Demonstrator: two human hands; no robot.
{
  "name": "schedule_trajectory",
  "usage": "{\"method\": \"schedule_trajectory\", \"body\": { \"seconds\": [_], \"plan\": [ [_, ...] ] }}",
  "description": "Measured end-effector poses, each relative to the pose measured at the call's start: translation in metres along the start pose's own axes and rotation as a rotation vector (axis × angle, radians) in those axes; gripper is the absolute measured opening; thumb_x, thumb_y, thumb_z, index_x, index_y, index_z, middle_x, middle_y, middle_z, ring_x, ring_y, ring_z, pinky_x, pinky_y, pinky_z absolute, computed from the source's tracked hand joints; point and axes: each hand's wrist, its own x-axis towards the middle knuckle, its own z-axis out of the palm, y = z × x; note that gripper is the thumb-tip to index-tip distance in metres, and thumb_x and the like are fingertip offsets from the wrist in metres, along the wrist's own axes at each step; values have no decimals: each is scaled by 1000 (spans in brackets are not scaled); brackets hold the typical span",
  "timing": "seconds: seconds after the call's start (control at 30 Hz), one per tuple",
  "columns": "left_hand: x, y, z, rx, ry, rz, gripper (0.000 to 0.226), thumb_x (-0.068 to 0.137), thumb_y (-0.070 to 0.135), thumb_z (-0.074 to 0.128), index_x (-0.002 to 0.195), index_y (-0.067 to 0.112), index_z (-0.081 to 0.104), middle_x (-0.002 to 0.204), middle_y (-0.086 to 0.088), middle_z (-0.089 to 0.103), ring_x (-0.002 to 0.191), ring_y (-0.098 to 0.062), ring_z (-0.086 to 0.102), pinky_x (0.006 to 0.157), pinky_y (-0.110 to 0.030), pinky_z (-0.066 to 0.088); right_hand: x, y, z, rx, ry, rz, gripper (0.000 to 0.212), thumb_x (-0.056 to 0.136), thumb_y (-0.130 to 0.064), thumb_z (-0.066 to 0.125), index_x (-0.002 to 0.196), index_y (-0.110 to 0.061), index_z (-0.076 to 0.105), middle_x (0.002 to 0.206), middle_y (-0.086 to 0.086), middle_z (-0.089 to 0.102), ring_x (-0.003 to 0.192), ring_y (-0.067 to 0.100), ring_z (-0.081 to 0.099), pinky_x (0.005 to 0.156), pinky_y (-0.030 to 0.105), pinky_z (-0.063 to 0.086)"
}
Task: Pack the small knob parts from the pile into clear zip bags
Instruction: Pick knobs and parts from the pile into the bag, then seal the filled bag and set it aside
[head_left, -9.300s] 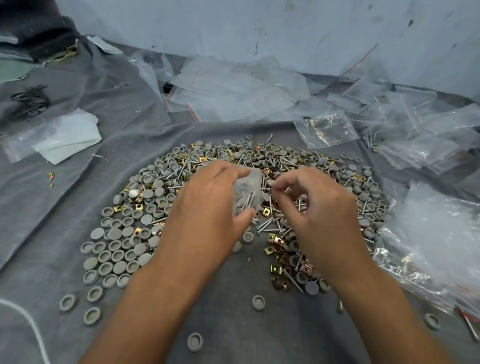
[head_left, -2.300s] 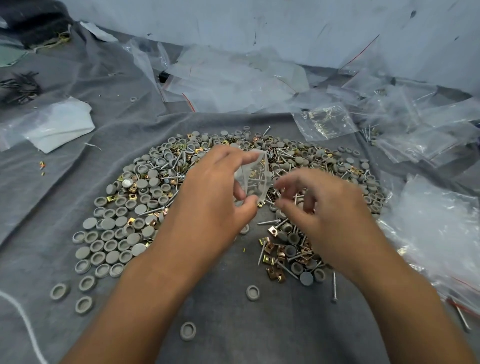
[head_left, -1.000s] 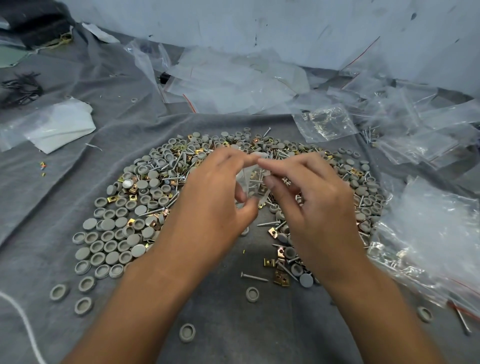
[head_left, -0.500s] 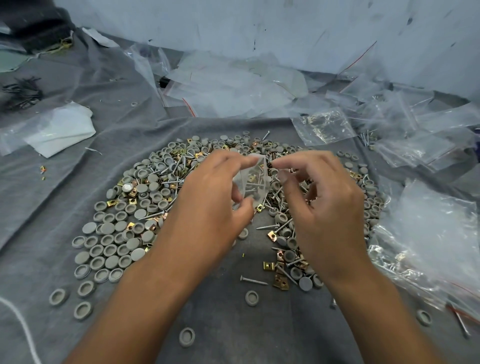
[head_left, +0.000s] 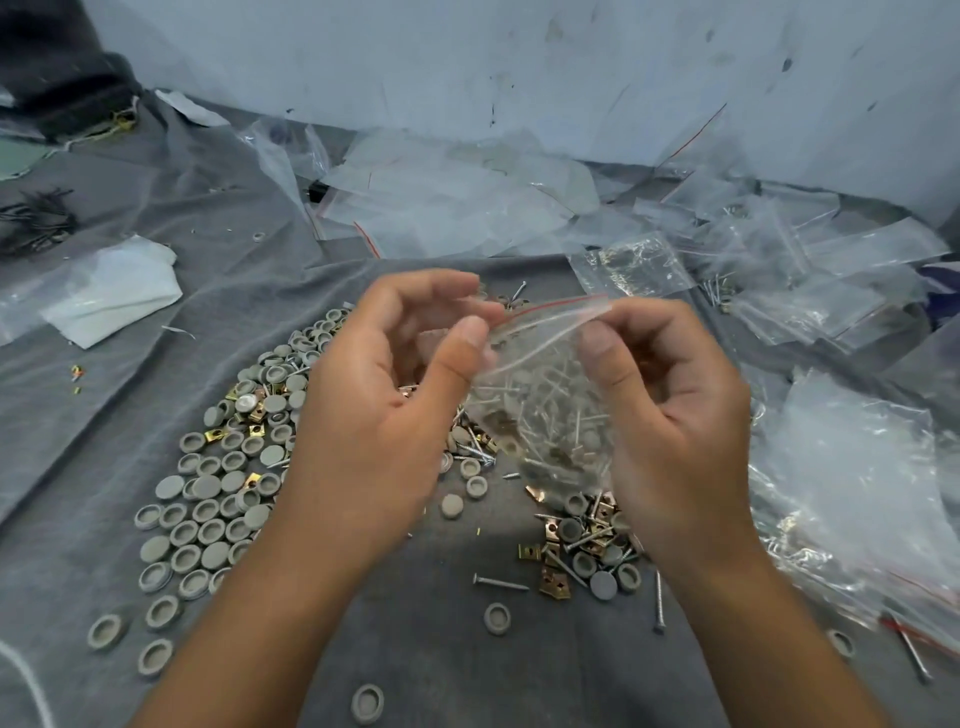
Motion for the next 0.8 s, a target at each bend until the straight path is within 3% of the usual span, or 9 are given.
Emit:
{"method": "schedule_trajectory", "body": {
  "seconds": [0.07,0.17,0.23,0.4,0.63,0.8],
  "plan": [
    [2,-3,-2,-76,-69,-138,29,87,47,68,110,30,68,106,7,76,98,-11,72,79,-16,53,0,0,0,114,35,126,7,99,-27,61,95,-30,66,76,-15,62,69,0,55,64,15,45],
    [2,-6,-1,-54,-121,-202,26,80,35,82,103,26,73,97,3,78,91,-13,74,77,-20,57,1,3,-1,295,46,298,6,96,-28,63,96,-26,69,72,-12,58,64,3,50,59,17,44],
    [2,-6,1,-60,-61,-209,17,81,28,78,97,24,76,92,3,78,85,-11,74,74,-18,56,1,4,-2,332,29,332,6,97,-29,65,98,-29,71,76,-12,60,69,3,53,63,18,47],
    [3,-1,0,-110,27,-210,18,80,28,73,97,20,75,88,3,79,82,-7,73,71,-13,53,1,6,-4,331,1,312,12,96,-35,65,91,-42,74,80,-11,68,74,2,60,66,16,49],
    [3,0,-2,-111,50,-174,16,81,30,72,94,21,74,85,5,78,78,-1,70,69,-12,52,-1,6,-3,232,2,263,10,96,-33,61,93,-34,70,84,-13,66,79,3,59,71,17,48],
    [1,-3,1,-135,-67,-156,17,75,26,82,90,24,73,88,0,77,79,-9,72,69,-17,55,-6,2,3,189,-68,186,9,100,-26,55,97,-23,64,82,-14,62,74,-1,56,66,15,46]
  ]
}}
